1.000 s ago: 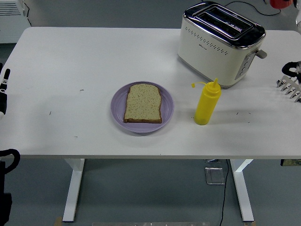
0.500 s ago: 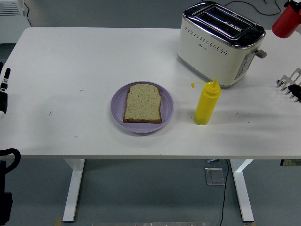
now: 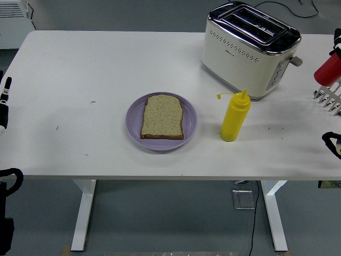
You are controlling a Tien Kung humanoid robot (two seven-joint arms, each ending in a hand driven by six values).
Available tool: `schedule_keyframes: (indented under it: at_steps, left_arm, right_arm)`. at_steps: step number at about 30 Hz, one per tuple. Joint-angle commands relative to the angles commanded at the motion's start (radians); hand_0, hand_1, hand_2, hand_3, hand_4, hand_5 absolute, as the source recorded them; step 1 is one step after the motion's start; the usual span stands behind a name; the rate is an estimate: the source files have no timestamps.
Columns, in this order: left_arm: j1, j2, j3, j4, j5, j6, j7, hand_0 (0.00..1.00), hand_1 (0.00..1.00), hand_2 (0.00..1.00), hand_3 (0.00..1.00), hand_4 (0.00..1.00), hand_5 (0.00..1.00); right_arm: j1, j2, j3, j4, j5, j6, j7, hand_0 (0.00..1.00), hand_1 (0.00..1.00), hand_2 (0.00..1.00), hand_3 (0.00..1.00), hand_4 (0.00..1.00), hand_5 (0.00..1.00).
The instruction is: Pick up the cup,pour liquid into bread,place the cup on the desk
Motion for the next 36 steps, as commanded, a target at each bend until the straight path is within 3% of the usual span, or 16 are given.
schedule_keyframes:
  at_steps: [4, 13, 26, 36]
  left_arm:
    - [-0.001, 0.000, 0.002, 0.000, 0.000, 0.000, 0.000, 0.792, 0.745, 0.742, 0.700, 0.508, 0.996]
    - [-0.002, 0.001, 0.002, 0.000, 0.000, 0.000, 0.000, 0.793, 0.744, 0.743, 0.700, 0.508, 0.996]
    - [-0.001, 0.000, 0.004, 0.000, 0.000, 0.000, -0.001, 0.794, 0.745, 0.743, 0.703, 0.506, 0.993]
    - [0.000, -0.001, 0.009, 0.001, 0.000, 0.001, -0.001, 0.795, 0.744, 0.743, 0.702, 0.506, 0.994]
  right_arm:
    - [-0.025, 0.003, -0.046, -0.008, -0.079, -0.025, 0.041, 0.113, 0.159, 0.279, 0.329, 0.500, 0.002]
    - [-0.061, 0.016, -0.144, -0.024, -0.106, -0.038, 0.105, 0.115, 0.158, 0.279, 0.330, 0.498, 0.002]
    - [-0.050, 0.038, -0.293, -0.089, -0.025, -0.028, 0.186, 0.119, 0.158, 0.280, 0.329, 0.486, 0.002]
    - [-0.032, 0.066, -0.320, -0.130, 0.011, -0.013, 0.205, 0.116, 0.157, 0.282, 0.330, 0.482, 0.002]
